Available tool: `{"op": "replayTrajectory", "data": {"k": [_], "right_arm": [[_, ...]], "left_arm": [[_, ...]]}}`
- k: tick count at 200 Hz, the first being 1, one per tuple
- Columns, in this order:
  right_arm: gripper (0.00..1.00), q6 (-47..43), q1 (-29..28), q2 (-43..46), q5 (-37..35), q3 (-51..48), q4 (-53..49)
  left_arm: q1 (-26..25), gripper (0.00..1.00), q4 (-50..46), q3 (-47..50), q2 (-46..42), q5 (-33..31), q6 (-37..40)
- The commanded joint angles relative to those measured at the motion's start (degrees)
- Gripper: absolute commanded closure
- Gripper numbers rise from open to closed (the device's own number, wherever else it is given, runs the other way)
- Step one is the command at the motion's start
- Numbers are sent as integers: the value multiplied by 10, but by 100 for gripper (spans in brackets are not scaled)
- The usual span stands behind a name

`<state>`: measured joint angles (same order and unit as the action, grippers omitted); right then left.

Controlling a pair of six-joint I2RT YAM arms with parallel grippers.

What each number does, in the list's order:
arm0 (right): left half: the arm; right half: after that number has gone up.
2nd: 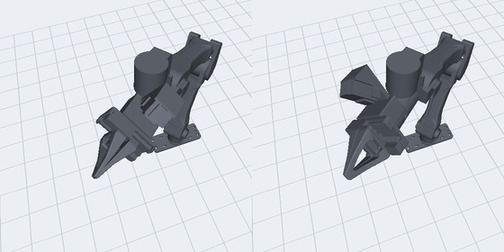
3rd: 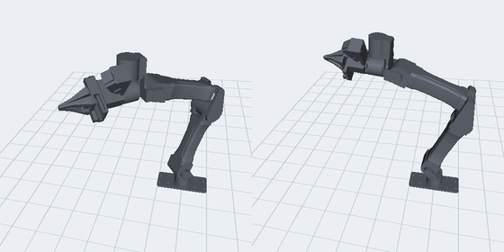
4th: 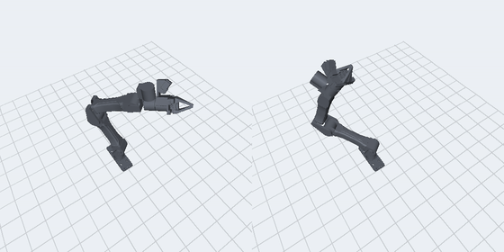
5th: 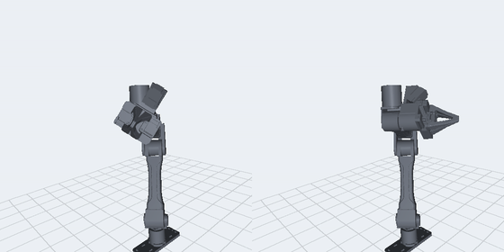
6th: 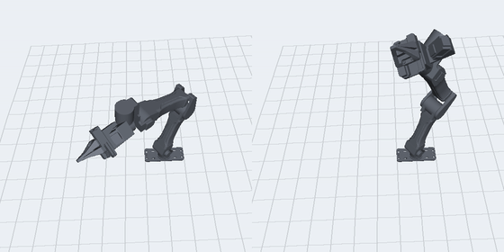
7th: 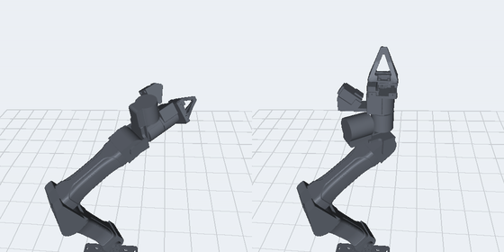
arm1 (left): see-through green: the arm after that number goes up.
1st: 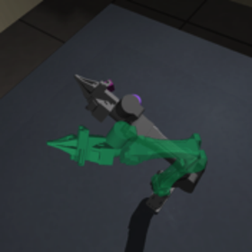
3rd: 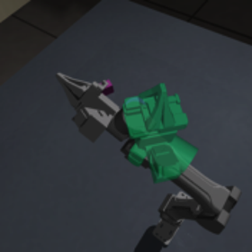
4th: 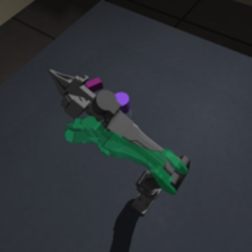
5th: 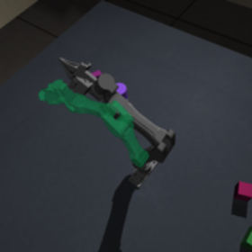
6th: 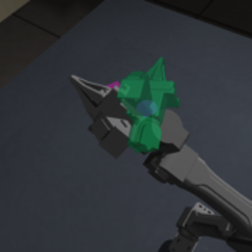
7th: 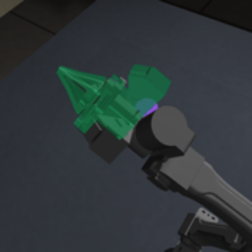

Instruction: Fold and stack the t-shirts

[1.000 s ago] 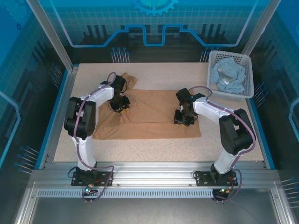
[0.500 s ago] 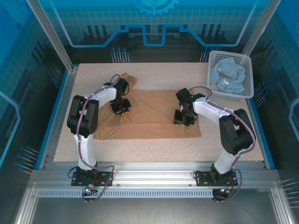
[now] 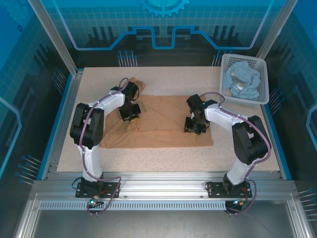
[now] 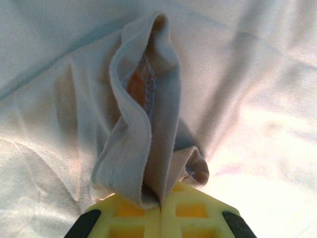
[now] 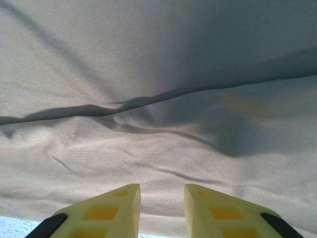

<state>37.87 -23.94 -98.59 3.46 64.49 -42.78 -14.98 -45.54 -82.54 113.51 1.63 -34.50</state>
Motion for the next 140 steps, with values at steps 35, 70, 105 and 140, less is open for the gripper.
{"op": "replayTrajectory", "data": {"k": [35,70,105,140], "right_arm": [[70,-7,3,3,7,-1,-4],[70,-8,3,5,6,-7,-4],[70,-8,2,7,6,-9,-4],[70,-10,3,7,8,-7,-5]], "left_arm": [[-8,100,-13,-10,-21,30,-4],[-17,100,3,-8,-34,37,-9],[-19,100,21,5,-37,54,-19],[-19,100,43,12,-21,71,-26]]}}
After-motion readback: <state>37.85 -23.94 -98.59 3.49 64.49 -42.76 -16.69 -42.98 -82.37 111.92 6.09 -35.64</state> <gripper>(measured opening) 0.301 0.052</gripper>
